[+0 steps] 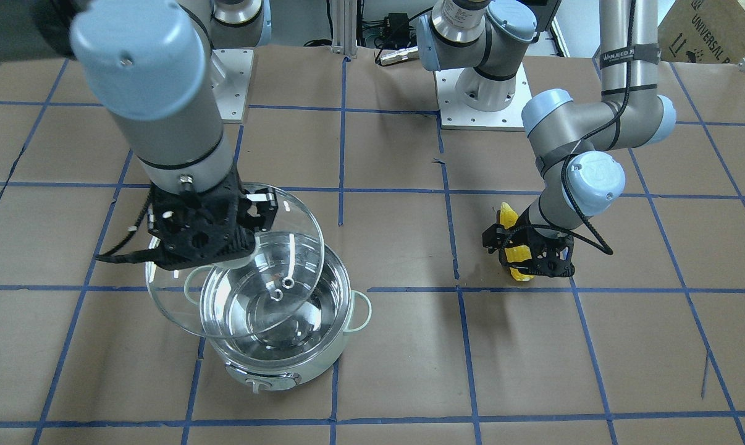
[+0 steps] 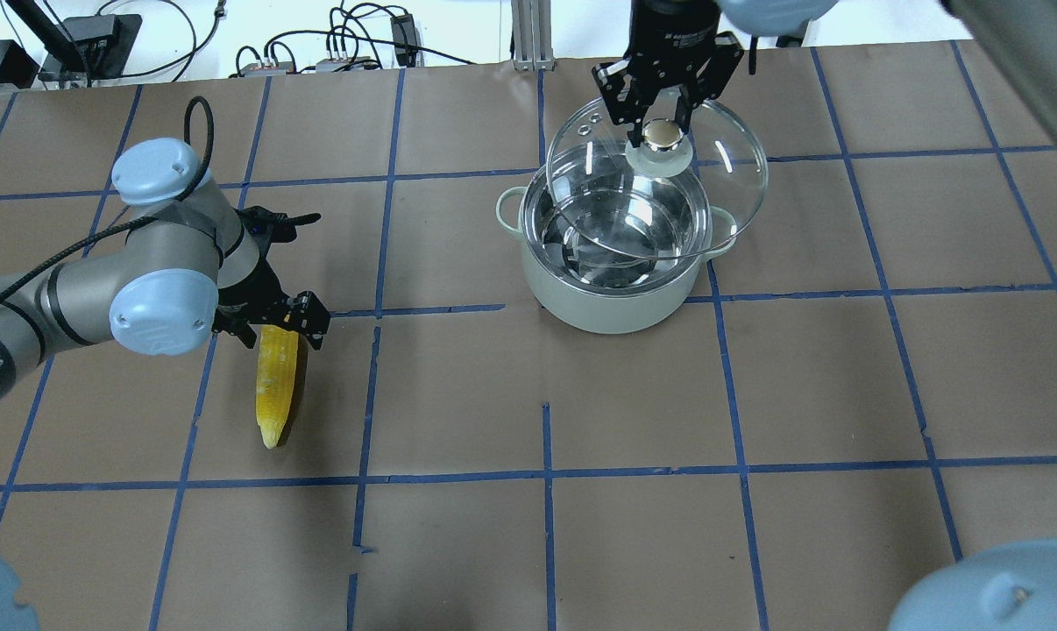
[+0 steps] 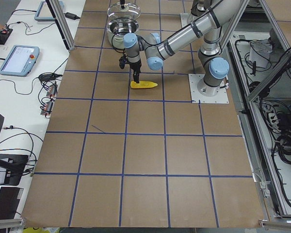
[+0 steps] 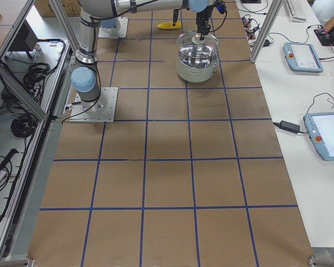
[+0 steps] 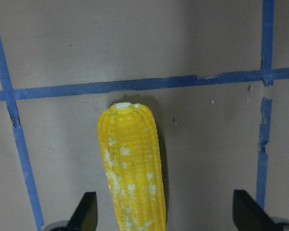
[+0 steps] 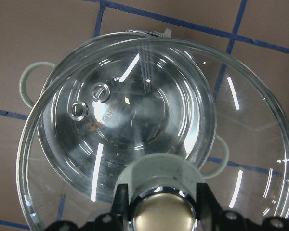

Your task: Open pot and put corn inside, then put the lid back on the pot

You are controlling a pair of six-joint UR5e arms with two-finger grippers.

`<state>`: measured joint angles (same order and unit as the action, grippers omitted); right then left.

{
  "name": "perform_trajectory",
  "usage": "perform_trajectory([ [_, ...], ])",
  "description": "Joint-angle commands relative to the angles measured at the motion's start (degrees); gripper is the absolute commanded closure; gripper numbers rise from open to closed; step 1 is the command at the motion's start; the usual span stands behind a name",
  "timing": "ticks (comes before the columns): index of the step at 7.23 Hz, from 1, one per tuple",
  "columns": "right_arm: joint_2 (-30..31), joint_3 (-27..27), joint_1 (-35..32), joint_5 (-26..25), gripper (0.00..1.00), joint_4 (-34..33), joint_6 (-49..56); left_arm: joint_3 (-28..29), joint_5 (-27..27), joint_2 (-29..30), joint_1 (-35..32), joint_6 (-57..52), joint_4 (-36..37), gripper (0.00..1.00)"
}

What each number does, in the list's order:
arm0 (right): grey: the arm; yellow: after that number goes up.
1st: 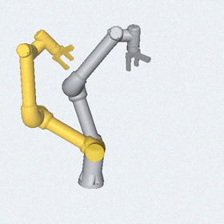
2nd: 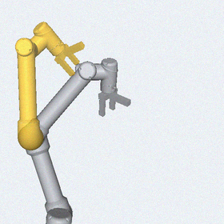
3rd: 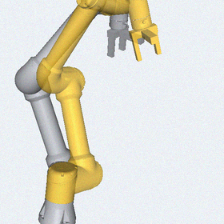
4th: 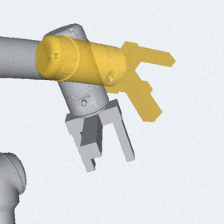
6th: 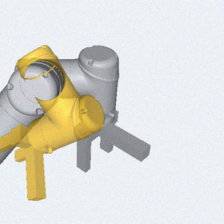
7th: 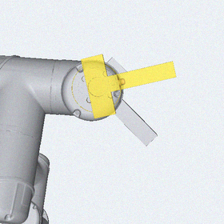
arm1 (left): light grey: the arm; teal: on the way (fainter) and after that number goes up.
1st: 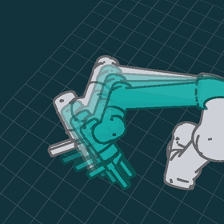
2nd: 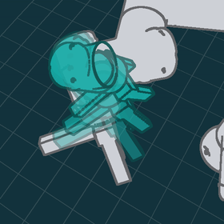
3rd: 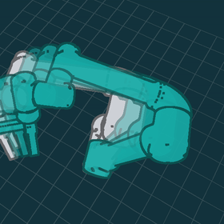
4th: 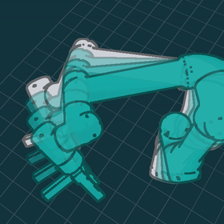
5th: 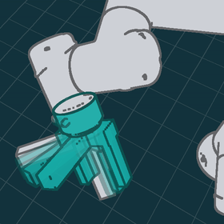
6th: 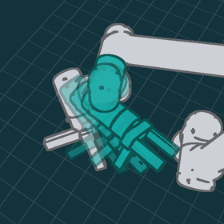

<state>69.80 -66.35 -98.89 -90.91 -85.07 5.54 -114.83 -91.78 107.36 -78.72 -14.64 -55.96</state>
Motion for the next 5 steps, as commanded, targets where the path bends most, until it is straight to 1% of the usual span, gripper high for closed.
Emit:
perform_trajectory([
  [1,5.76,0.88,6.49,0.38,0.67,5.79,6.57,0.75,0.81,3.65,0.50,-0.40,4.63,0.01],
  [2,7.36,-1.13,8.00,0.47,0.67,6.58,6.76,0.49,0.38,2.69,0.32,-0.39,3.85,0.05],
  [3,7.63,-3.50,8.10,0.30,0.67,6.58,6.76,-0.21,0.37,1.98,0.14,-0.39,3.49,0.07],
  [5,9.91,-6.24,8.19,-0.32,0.67,6.32,6.85,-0.83,0.37,1.36,-0.29,-0.92,1.39,0.05],
])
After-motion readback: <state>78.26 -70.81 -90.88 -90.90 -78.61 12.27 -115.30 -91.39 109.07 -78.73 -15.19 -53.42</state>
